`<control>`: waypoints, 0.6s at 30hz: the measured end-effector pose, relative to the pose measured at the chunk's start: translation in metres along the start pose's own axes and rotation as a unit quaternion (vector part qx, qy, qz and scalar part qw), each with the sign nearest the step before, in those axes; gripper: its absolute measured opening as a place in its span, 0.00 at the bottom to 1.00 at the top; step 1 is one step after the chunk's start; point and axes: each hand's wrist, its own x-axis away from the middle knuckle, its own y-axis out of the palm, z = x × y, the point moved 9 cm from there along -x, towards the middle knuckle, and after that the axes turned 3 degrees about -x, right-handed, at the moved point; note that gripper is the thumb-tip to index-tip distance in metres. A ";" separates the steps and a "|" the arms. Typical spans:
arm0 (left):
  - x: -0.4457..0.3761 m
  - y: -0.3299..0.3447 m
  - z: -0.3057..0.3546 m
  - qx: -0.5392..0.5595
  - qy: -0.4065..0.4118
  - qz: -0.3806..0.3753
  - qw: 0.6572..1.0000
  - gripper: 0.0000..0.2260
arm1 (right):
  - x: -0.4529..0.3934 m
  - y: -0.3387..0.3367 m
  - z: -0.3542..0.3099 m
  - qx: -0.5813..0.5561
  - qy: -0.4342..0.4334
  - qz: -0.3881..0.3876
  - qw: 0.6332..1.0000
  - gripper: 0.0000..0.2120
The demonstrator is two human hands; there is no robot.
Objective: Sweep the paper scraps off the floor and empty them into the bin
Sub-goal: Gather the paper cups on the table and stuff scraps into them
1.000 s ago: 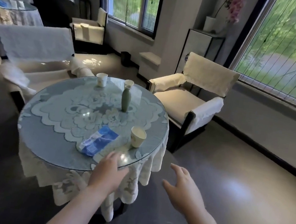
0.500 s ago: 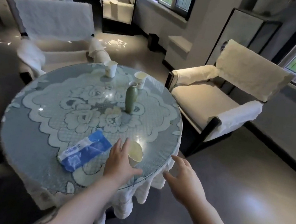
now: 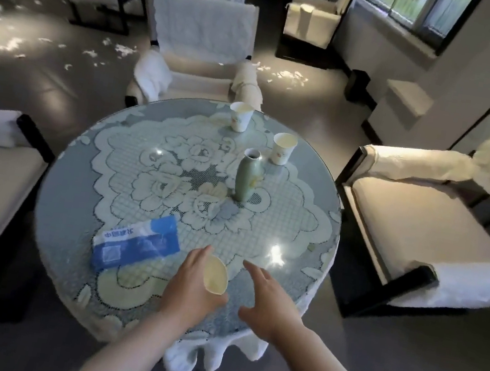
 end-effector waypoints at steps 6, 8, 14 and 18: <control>-0.002 -0.012 0.030 0.063 -0.016 0.098 0.993 0.45 | -0.028 -0.013 0.020 0.004 -0.039 -0.048 0.998 0.46; -0.009 -0.022 0.038 0.081 -0.010 0.128 0.988 0.46 | -0.040 -0.022 0.024 -0.006 -0.046 -0.049 0.998 0.45; -0.049 -0.039 0.054 0.135 -0.031 0.177 0.974 0.47 | -0.088 -0.075 0.041 -0.032 -0.026 0.000 0.999 0.43; -0.081 -0.036 0.058 0.137 -0.033 0.183 0.973 0.45 | -0.127 -0.109 0.044 -0.051 -0.019 0.036 0.998 0.42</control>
